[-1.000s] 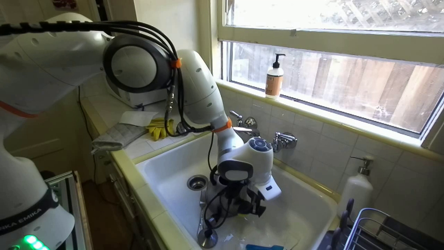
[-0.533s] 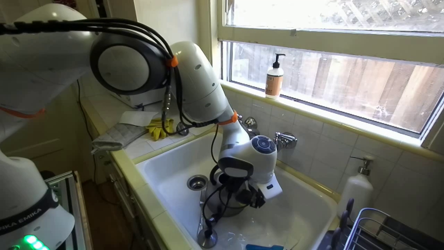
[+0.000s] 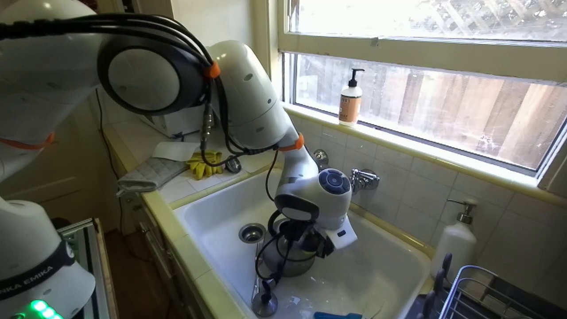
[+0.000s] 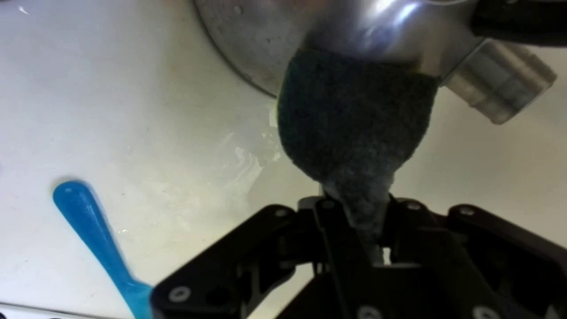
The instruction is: Use the sponge to scrub the teapot
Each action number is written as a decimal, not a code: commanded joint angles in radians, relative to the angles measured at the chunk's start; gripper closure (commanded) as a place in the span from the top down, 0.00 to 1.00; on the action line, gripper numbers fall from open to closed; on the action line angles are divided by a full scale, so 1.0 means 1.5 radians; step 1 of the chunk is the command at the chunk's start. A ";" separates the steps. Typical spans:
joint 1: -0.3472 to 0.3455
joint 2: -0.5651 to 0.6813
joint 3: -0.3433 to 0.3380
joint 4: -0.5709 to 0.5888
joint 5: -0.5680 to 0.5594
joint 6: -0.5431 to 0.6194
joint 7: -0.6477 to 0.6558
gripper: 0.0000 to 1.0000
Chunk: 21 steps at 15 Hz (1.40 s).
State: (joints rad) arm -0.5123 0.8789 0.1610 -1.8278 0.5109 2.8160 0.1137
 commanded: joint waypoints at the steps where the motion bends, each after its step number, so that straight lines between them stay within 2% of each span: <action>1: 0.012 -0.004 -0.017 -0.016 0.008 -0.020 -0.009 0.04; 7: 0.060 0.028 -0.089 0.003 -0.010 -0.015 0.037 0.04; 10: 0.082 0.040 -0.110 0.002 -0.024 -0.022 0.044 0.04; 13: 0.069 0.024 -0.096 -0.018 -0.037 -0.030 0.003 0.04; 21: -0.017 -0.044 -0.014 -0.081 -0.033 -0.046 -0.170 0.04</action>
State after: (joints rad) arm -0.4743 0.8773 0.0794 -1.8785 0.4618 2.7935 -0.0559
